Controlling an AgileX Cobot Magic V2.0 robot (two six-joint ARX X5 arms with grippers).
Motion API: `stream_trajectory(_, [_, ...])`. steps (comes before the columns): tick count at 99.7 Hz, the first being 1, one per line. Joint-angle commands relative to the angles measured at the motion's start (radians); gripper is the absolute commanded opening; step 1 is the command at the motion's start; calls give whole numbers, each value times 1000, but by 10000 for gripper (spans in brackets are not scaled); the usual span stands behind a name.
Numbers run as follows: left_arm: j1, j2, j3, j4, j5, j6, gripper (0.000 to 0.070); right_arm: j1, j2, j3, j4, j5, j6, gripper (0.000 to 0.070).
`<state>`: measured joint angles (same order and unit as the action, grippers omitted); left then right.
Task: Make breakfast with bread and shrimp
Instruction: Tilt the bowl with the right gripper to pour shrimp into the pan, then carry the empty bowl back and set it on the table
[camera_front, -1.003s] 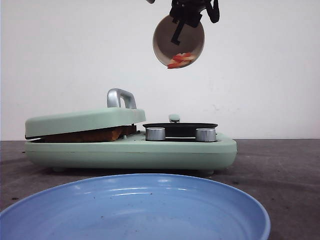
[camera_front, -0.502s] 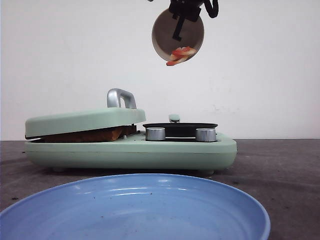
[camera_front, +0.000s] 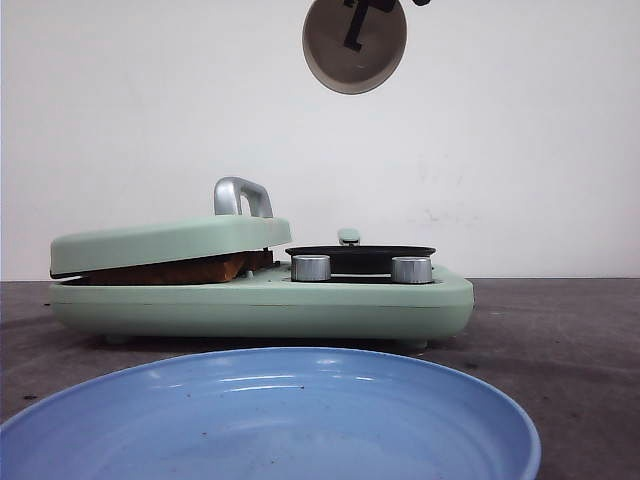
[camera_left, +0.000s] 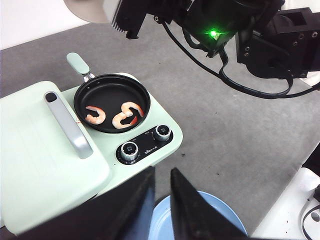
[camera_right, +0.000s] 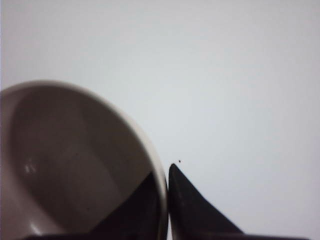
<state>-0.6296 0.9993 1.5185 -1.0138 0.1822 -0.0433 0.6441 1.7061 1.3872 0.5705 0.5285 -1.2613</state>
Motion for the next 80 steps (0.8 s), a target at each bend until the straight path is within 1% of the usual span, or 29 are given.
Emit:
stream_trajectory(1, [-8, 5, 21, 8, 1, 6, 10, 6, 14, 29, -16, 35, 107, 6])
stream_trajectory(9, [-8, 5, 21, 9, 1, 6, 10, -5, 4, 29, -75, 106, 230, 7])
stream_trajectory(14, [-8, 5, 21, 10, 1, 6, 10, -20, -15, 29, -150, 136, 327, 7])
stream_trajectory(19, [-7, 5, 21, 10, 1, 6, 10, -42, -43, 29, -253, 138, 451, 7])
stream_trajectory(20, [-8, 5, 21, 10, 1, 6, 10, -50, -53, 29, -285, 137, 492, 7])
stream_trajectory(22, [-8, 5, 21, 10, 1, 6, 10, -58, -62, 29, -316, 137, 532, 7])
stream_trajectory(28, [-8, 5, 21, 10, 1, 6, 10, -100, -103, 29, -453, 130, 705, 7])
stream_trajectory(35, [-7, 5, 21, 10, 1, 6, 10, -172, -147, 29, -631, 86, 918, 7])
stream_trajectory(39, [-8, 5, 21, 10, 1, 6, 10, -224, -169, 29, -745, 48, 1046, 7])
stream_trajectory(40, [-8, 5, 21, 10, 1, 6, 10, -246, -176, 29, -789, 26, 1092, 6])
stream_trajectory(41, [-7, 5, 21, 10, 1, 6, 10, -253, -178, 29, -802, 18, 1106, 7])
stream_trajectory(43, [-8, 5, 21, 10, 1, 6, 10, -292, -186, 29, -872, -27, 1182, 7])
stream_trajectory(44, [-8, 5, 21, 10, 1, 6, 10, -300, -187, 29, -887, -37, 1191, 7])
stream_trajectory(45, [-8, 5, 21, 10, 1, 6, 10, -325, -190, 29, -928, -66, 1232, 7])
stream_trajectory(46, [-8, 5, 21, 10, 1, 6, 10, -333, -191, 29, -942, -75, 1246, 7])
stream_trajectory(50, [-8, 5, 21, 11, 1, 6, 10, -405, -192, 29, -1046, -164, 1341, 7])
stream_trajectory(57, [-8, 5, 21, 11, 1, 6, 10, -535, -183, 21, -1196, -345, 1428, 6])
stream_trajectory(61, [-8, 5, 21, 11, 1, 6, 10, -600, -166, 12, -1249, -434, 1438, 7])
stream_trajectory(64, [-8, 5, 21, 11, 1, 6, 10, -642, -154, 3, -1280, -479, 1437, 6])
stream_trajectory(67, [-8, 5, 21, 11, 1, 6, 10, -681, -141, -10, -1308, -507, 1436, 6])
stream_trajectory(72, [-8, 5, 21, 13, 1, 6, 10, -727, -126, -32, -1335, -524, 1432, 6])
stream_trajectory(80, [-8, 6, 21, 14, 1, 6, 10, -777, -114, -69, -1342, -551, 1425, 6])
